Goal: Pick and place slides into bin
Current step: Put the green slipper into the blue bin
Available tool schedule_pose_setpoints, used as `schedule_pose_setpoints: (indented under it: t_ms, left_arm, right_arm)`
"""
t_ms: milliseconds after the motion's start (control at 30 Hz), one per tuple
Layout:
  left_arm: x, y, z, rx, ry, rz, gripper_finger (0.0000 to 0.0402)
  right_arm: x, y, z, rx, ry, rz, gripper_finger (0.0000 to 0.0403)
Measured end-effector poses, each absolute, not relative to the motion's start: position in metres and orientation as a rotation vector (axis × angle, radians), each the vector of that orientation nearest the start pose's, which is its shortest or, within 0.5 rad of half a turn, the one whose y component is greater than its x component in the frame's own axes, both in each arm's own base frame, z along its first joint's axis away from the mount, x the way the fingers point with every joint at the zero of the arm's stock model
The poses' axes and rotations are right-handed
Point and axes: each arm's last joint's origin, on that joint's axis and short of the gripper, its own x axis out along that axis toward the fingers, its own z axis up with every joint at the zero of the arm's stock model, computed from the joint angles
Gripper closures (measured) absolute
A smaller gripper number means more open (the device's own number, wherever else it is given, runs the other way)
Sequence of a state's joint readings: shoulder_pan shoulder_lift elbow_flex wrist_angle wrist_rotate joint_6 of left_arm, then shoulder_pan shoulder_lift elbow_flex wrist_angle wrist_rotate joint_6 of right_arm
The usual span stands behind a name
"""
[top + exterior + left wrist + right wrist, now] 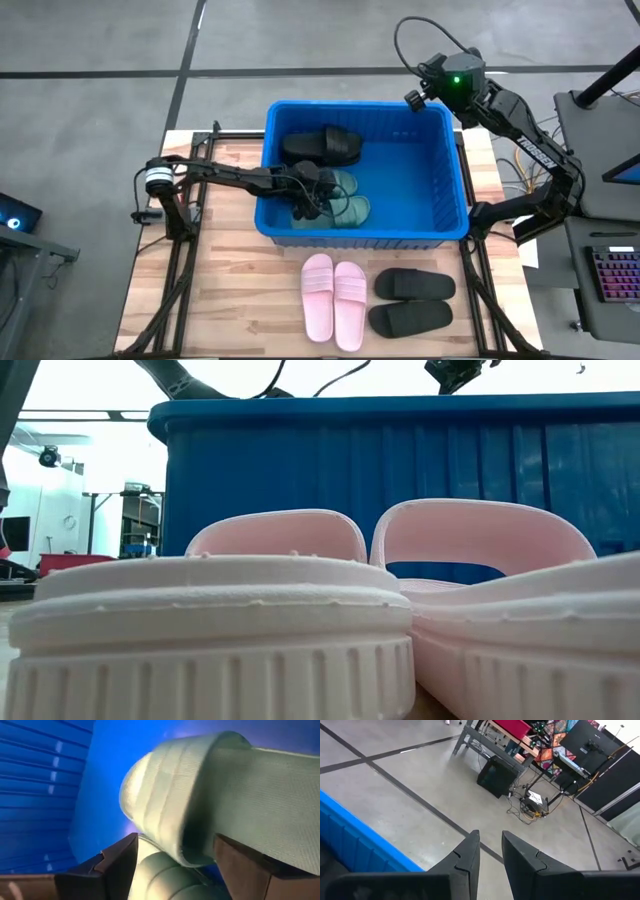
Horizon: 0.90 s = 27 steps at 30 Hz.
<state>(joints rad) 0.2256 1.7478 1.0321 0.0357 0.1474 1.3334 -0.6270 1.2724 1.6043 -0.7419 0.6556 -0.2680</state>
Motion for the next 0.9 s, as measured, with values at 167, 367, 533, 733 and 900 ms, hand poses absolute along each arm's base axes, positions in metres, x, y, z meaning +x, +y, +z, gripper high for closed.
schedule_pose_setpoints:
  t_ms: [167, 367, 533, 733, 900]
  left_arm:
    - [0.361, 0.078, 0.187, 1.161, 0.596, -0.375, 0.0179]
    - [0.362, 0.078, 0.186, 1.166, 0.584, -0.390, 0.0225]
    - [0.363, 0.078, 0.187, 1.171, 0.567, -0.384, 0.0287]
    - [0.367, 0.077, 0.181, 1.167, 0.562, -0.388, 0.0365]
    - [0.368, 0.078, 0.181, 1.170, 0.566, -0.379, 0.0396]
  right_arm:
    - [0.182, -0.154, 0.456, -0.231, 0.605, -1.198, 0.0330]
    - [0.182, -0.154, 0.456, -0.229, 0.602, -1.200, 0.0330]
    - [0.182, -0.154, 0.456, -0.228, 0.600, -1.201, 0.0330]
    - [0.182, -0.154, 0.456, -0.205, 0.583, -1.208, 0.0330]
    - [0.182, -0.154, 0.456, -0.205, 0.583, -1.208, 0.0330]
